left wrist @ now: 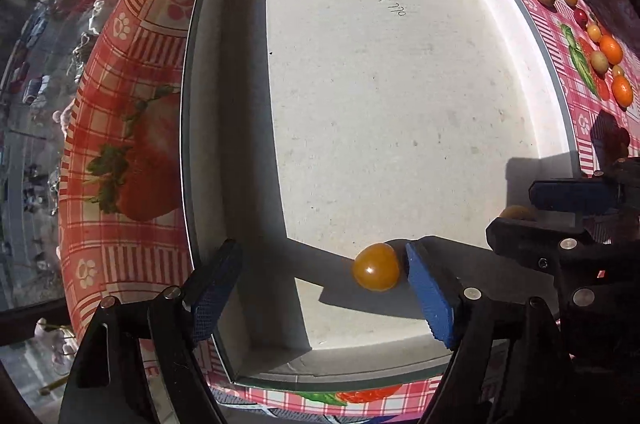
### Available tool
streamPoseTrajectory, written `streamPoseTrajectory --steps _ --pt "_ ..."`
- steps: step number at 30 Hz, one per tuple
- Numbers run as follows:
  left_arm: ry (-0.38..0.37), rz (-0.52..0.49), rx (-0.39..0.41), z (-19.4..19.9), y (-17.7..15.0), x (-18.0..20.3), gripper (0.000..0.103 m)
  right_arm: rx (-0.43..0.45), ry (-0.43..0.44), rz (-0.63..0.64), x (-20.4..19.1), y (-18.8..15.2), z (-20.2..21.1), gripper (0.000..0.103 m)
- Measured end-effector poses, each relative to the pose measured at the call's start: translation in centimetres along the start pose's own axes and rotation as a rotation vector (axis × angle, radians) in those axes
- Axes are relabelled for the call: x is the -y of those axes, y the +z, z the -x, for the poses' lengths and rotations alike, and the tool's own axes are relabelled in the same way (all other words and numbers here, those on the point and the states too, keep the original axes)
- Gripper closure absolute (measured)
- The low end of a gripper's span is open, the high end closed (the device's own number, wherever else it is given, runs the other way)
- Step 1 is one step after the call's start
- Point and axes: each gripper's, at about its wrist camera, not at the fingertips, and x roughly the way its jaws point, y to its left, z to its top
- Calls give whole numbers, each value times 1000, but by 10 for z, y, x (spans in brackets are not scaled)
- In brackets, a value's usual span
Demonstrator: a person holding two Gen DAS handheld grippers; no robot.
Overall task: Organize fruits
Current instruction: 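Carry both fruits over the white tray and open both grippers to drop them, then grasp a tangerine with the right gripper while the left gripper grasps a kiwi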
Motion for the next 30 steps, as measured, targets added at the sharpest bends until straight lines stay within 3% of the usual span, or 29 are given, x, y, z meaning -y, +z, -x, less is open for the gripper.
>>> streamPoseTrajectory --steps 6,9,17,23,30 --pt "0 -40 21 4 3 2 19 78 63 -5 0 8 25 22" --pt "71 -51 37 7 7 -7 11 123 55 -43 19 4 42 21" --pt "100 -47 0 19 14 -4 10 115 -87 -244 104 -42 53 18" --pt "67 -115 65 51 10 50 10 68 -118 -404 153 -85 41 18" --pt "-14 -282 136 86 -3 122 10 43 -123 -501 185 -112 34 18"
